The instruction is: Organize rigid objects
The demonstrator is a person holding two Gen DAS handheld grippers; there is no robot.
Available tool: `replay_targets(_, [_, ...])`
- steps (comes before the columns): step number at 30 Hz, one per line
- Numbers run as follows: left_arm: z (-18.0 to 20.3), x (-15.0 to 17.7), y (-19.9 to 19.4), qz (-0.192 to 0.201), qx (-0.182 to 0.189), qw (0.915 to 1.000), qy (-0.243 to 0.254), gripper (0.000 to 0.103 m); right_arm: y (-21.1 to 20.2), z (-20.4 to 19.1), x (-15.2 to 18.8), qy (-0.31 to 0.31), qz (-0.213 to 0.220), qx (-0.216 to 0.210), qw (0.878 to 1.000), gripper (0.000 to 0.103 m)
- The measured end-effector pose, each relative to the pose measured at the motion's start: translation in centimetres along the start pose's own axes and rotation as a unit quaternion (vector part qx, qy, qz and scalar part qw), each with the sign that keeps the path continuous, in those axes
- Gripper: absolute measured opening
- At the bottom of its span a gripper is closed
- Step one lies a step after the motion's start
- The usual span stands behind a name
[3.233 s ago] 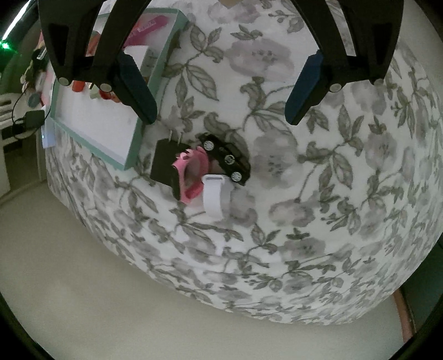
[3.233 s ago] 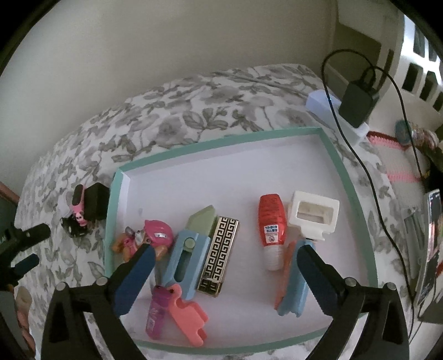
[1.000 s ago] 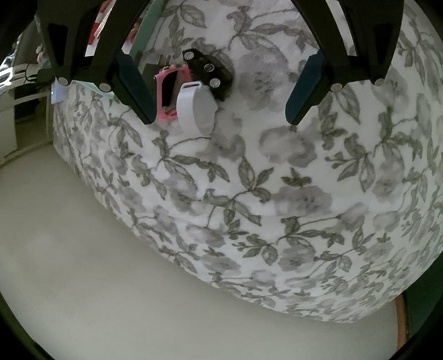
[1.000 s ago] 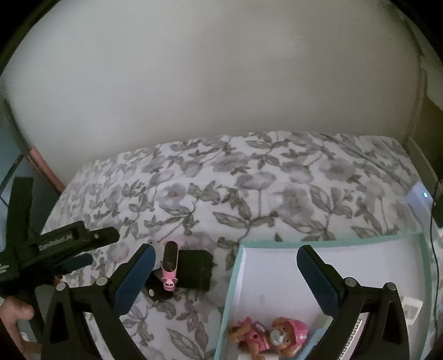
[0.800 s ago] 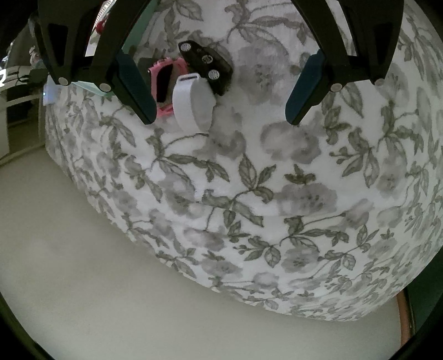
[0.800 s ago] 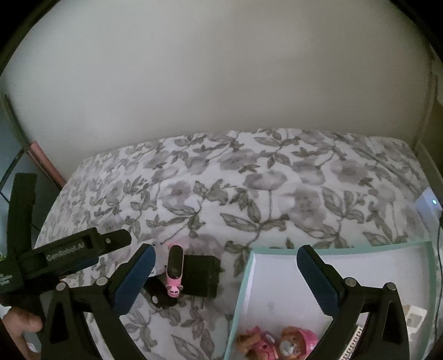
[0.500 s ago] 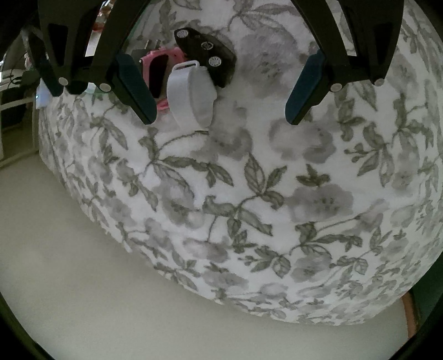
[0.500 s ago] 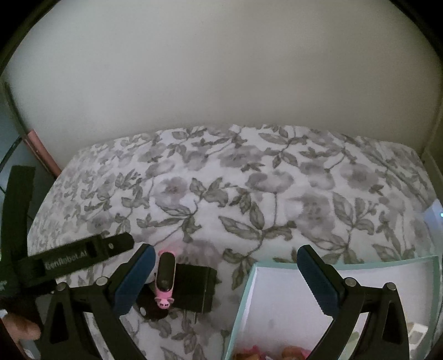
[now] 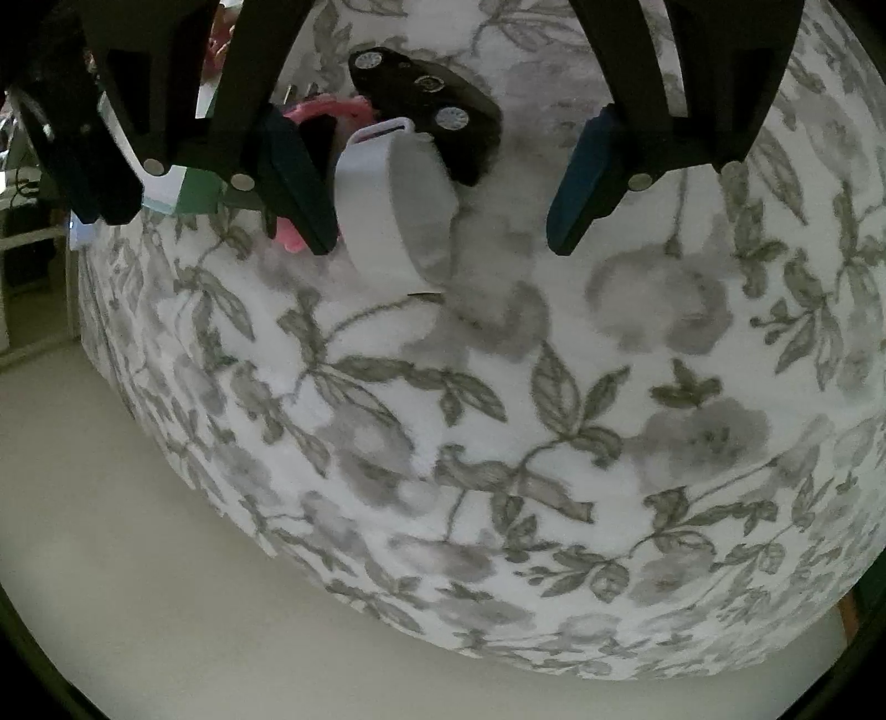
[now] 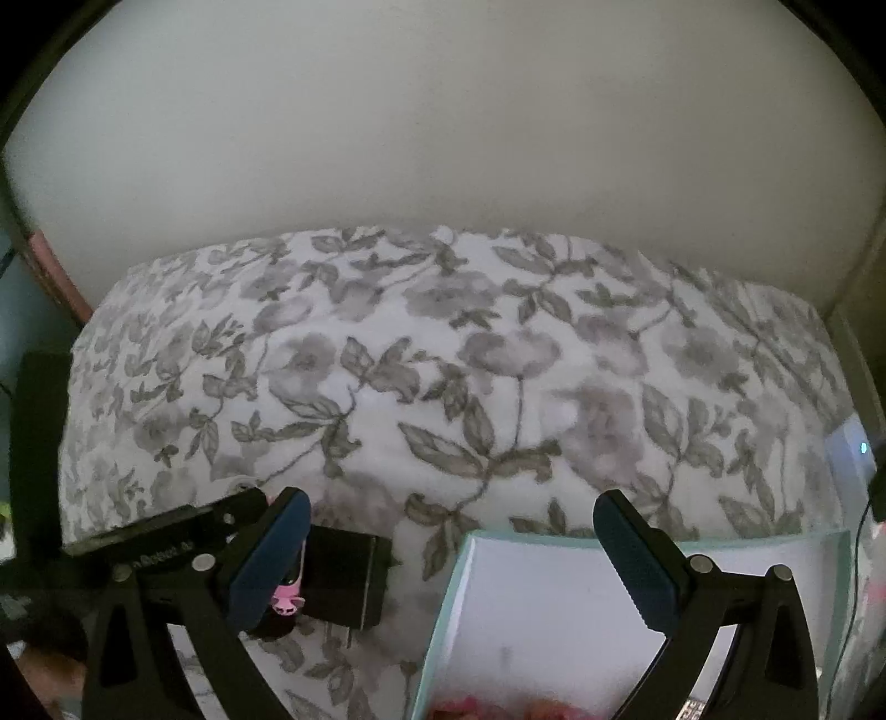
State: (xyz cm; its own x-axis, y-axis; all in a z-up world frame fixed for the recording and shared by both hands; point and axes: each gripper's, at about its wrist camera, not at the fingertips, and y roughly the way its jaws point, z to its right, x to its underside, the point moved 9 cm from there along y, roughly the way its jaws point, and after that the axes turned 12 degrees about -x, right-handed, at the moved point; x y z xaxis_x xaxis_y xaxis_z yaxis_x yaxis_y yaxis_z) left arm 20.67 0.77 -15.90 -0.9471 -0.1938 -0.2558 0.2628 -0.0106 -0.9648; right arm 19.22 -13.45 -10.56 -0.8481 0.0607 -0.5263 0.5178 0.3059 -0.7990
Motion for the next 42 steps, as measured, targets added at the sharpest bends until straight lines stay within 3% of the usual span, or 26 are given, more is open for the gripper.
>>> replay_targets(6, [0.3, 0.3, 0.2, -0.002, -0.014, 0.9997, 0.021, 0.062, -0.8, -0.1, -0.2, 0.002, -0.003, -0.001, 1.0, 0.103])
replay_targets(11, [0.8, 0.5, 0.0, -0.006, 0.002, 0.9995, 0.03, 0.038, -0.7, -0.9, -0.1, -0.002, -0.008, -0.012, 1.0, 0.103])
replay_targets(18, [0.3, 0.2, 0.0, -0.011, 0.023, 0.9996, 0.011, 0.031, -0.2, -2.1, 0.0, -0.02, -0.004, -0.02, 1.0, 0.103])
replay_targets(19, [0.0, 0.0, -0.1, -0.009, 0.023, 0.9997, 0.006, 0.022, -0.2, -2.2, 0.0, -0.02, -0.002, -0.025, 0.999, 0.103])
replay_targets(20, [-0.3, -0.1, -0.2, -0.006, 0.02, 0.9998, 0.003, 0.019, -0.2, -2.5, -0.1, -0.022, 0.002, -0.029, 0.999, 0.103])
replay_targets(28, [-3.3, -0.9, -0.6, -0.001, 0.015, 0.9992, -0.036, 0.019, 0.7, -4.3, 0.4, -0.035, 0.001, -0.057, 0.998, 0.102])
replay_targets(42, [-6.0, -2.0, -1.7, 0.016, 0.016, 0.9969, -0.076, 0.019, 3.6, -7.1, 2.9, -0.024, -0.055, -0.13, 0.99, 0.06])
